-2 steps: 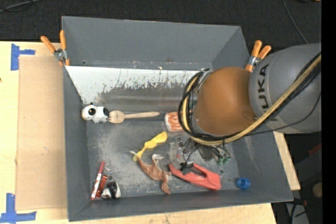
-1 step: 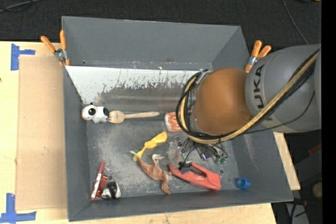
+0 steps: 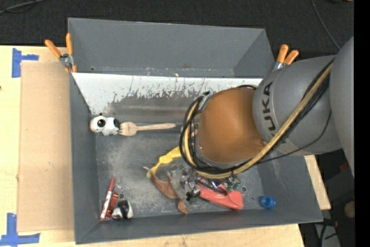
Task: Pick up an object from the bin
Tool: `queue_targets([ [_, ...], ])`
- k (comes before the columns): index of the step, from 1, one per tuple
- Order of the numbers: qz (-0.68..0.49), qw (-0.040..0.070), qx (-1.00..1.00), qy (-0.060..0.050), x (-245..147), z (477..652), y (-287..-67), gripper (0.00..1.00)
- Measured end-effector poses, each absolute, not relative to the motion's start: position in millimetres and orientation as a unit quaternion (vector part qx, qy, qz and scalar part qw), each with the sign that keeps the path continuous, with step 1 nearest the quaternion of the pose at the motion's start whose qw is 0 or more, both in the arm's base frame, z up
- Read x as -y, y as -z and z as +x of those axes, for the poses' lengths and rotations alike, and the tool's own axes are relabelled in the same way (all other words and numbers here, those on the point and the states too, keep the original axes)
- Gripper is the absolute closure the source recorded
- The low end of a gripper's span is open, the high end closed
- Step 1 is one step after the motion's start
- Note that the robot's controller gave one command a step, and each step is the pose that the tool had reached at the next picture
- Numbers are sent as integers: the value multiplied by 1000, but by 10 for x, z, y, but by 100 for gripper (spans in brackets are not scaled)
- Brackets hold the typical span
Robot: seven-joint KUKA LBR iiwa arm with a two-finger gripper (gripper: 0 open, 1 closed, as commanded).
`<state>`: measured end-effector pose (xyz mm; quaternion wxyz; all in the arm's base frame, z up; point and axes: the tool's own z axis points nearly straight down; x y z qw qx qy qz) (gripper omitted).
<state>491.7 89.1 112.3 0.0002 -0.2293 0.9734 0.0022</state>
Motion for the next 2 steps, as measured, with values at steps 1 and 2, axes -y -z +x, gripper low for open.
queue_targets([
  [1,-230,2,-973,-1,-781,5065,-902,100],
  [2,-39,1,-999,-2,-1098,5033,-1594,0],
])
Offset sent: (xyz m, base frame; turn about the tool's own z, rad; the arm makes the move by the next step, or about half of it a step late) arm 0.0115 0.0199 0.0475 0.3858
